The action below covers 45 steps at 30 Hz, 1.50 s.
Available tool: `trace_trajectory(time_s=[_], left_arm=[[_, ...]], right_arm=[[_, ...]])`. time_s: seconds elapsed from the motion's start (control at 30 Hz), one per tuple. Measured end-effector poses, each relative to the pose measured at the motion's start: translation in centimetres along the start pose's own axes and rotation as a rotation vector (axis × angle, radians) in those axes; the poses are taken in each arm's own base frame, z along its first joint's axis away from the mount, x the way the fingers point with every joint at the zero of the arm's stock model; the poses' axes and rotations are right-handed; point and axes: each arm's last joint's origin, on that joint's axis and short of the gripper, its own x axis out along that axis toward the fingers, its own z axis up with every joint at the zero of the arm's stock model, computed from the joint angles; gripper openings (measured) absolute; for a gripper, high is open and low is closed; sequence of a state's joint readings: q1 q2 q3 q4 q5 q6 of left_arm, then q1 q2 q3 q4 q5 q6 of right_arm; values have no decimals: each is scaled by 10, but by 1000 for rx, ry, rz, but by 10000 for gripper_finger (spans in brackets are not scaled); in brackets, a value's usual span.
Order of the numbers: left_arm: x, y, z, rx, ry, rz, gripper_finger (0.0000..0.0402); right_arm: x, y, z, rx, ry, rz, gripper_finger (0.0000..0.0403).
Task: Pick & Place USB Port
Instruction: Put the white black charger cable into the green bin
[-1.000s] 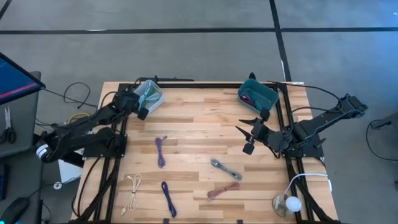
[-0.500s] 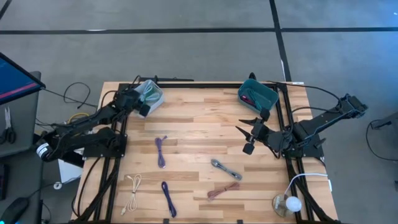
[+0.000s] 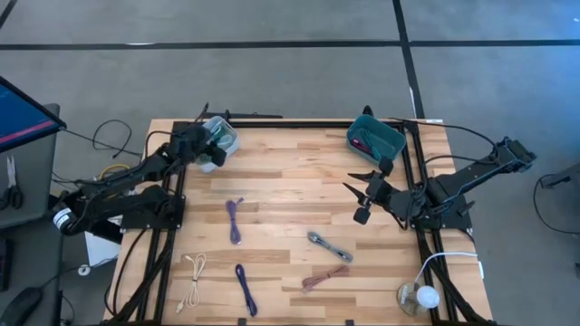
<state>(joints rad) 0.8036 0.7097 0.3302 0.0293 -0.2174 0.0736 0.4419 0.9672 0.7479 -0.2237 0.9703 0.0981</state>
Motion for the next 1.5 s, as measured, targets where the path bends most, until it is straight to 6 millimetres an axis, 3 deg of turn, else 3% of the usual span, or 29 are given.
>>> trace_trajectory(time_s=[0.23,0.53,1.33,1.5], left_arm=[[-3,-8,19,-12,-210,-307,115],[-15,-26,36,19,-411,-535,111],[-55,-83,40,66,-541,-951,111],[-58,-86,40,68,-545,-972,111]], right_arm=[[0,0,0,-1,0,0,128],[0,0,0,-3,0,-1,128],[20,-19,0,37,35,-124,120],[22,-16,3,79,30,47,120]])
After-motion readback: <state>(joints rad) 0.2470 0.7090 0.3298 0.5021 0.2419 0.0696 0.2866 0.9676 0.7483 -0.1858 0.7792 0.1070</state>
